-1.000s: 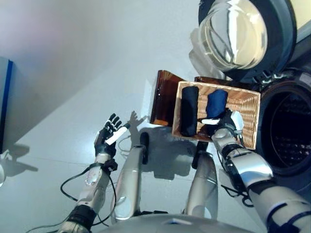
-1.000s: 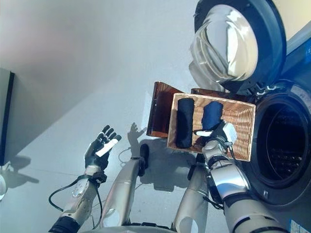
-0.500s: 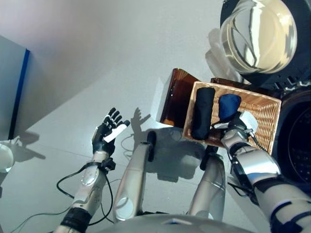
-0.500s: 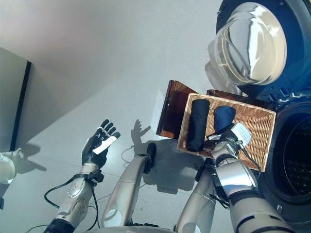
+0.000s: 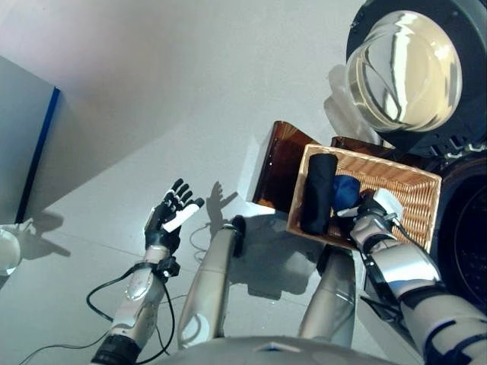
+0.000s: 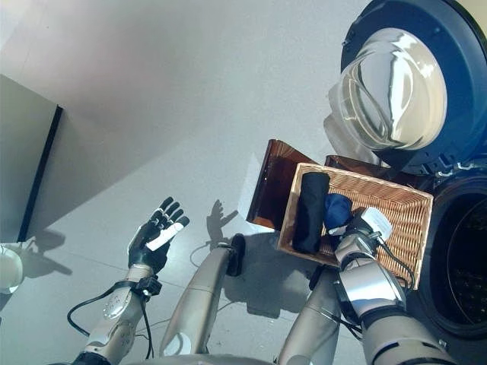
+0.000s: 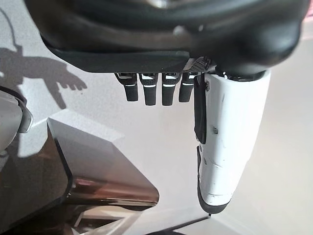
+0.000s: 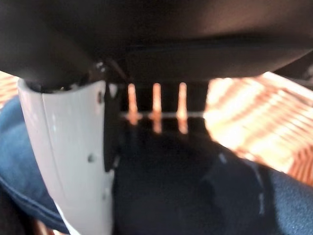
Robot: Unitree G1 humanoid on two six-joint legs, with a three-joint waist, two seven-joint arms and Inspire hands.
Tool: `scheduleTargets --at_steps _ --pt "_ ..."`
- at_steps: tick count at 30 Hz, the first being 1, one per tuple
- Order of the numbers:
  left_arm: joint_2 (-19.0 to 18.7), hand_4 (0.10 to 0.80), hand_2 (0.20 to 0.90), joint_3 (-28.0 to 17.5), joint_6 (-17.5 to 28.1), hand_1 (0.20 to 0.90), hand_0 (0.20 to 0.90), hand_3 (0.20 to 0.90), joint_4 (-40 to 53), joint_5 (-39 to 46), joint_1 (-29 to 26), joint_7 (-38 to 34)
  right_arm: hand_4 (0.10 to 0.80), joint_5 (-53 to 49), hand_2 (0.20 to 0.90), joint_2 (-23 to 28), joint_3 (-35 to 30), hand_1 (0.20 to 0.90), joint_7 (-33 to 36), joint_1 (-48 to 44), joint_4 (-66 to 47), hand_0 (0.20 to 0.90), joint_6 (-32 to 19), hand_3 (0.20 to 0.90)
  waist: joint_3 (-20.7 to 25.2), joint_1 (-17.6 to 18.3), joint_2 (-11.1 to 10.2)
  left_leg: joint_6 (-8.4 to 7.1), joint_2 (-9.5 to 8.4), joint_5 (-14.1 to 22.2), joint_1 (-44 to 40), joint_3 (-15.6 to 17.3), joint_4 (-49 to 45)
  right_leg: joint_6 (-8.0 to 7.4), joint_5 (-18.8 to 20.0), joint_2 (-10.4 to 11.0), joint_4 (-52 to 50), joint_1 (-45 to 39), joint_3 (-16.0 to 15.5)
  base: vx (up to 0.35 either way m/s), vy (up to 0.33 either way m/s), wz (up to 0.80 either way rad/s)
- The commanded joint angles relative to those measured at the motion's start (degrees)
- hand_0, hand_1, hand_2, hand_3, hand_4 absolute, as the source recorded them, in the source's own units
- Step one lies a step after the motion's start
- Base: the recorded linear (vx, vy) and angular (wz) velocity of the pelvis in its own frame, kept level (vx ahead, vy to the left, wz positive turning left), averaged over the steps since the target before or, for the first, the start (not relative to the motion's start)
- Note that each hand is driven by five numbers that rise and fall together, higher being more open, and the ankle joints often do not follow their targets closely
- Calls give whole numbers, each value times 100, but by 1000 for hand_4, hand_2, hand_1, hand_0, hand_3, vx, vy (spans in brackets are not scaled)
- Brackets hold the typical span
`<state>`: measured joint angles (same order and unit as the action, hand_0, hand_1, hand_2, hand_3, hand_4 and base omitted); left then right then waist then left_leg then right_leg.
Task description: Pick up the clothes and place them into the washing machine
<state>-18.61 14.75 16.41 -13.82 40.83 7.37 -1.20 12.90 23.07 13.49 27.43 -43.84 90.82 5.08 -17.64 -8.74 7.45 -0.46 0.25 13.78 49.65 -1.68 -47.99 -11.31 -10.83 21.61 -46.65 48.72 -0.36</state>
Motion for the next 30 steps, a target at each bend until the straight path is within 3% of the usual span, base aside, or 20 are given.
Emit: scheduleTargets --at_steps 1,3,4,7,16,20,21,22,24,30 --pt "-309 800 900 -278 351 900 900 900 629 -5 -35 80 300 -455 200 459 -370 200 215 -35 38 200 22 200 26 -158 61 -249 233 63 -61 -155 46 240 278 -30 53 -39 153 100 -20 1" --pt "-320 800 900 -294 371 900 900 900 625 -9 -40 64 300 -771 200 532 -580 200 253 -29 -9 200 -79 200 39 -159 59 -247 235 64 -81 -155 71 233 280 -32 62 -43 166 -43 5 0" --pt "-326 800 900 -306 384 900 900 900 633 -5 -44 62 300 -1059 200 607 -750 200 300 -26 -55 200 -173 200 37 -139 54 -217 217 -162 -37 -134 176 273 491 -28 193 -6 156 -82 0 -3" --pt "-326 800 900 -434 444 900 900 900 514 5 -90 -19 300 -2533 200 802 -1519 200 374 336 -559 200 -870 200 29 33 -50 -224 269 -137 -82 -116 153 294 456 -88 178 2 200 -22 -12 -4" --pt "-203 800 900 -716 513 900 900 900 241 273 65 -124 300 -5107 200 405 -2293 200 -197 1437 -2336 200 -2456 200 -50 527 -350 -320 552 -90 -271 22 196 339 475 -313 319 -33 298 0 -16 -20" --pt "-182 800 900 -656 521 900 900 900 211 384 80 -82 300 -6195 200 262 -2658 200 -585 1572 -2609 200 -2881 200 -69 617 -348 -352 590 -63 -293 45 182 346 454 -345 329 -44 310 -14 -20 -19" --pt "-135 800 900 -578 501 900 900 900 196 490 72 -76 300 -7537 200 25 -3188 200 -976 1485 -2724 200 -3247 200 -72 651 -305 -364 604 -27 -305 59 175 344 418 -355 326 -46 315 0 -4 -10" --pt "-142 800 900 -573 501 900 900 900 195 493 70 -75 300 -7577 200 34 -3191 200 -1023 1489 -2698 200 -3252 200 -73 641 -308 -365 607 -23 -307 61 170 345 415 -358 323 -46 317 0 -10 -10" --pt "-100 800 900 -431 390 900 900 900 211 633 99 -41 300 -8973 200 -232 -3931 200 -1259 1243 -2631 200 -3669 200 -39 662 -206 -369 617 15 -315 68 165 341 336 -379 272 -21 318 7 -5 -19" --pt "-111 800 900 -232 382 900 900 900 257 730 133 3 300 -9366 200 -161 -4145 200 -1127 862 -2592 200 -3934 200 21 640 -73 -388 630 -6 -324 93 243 334 315 -379 261 15 342 6 -5 -6"
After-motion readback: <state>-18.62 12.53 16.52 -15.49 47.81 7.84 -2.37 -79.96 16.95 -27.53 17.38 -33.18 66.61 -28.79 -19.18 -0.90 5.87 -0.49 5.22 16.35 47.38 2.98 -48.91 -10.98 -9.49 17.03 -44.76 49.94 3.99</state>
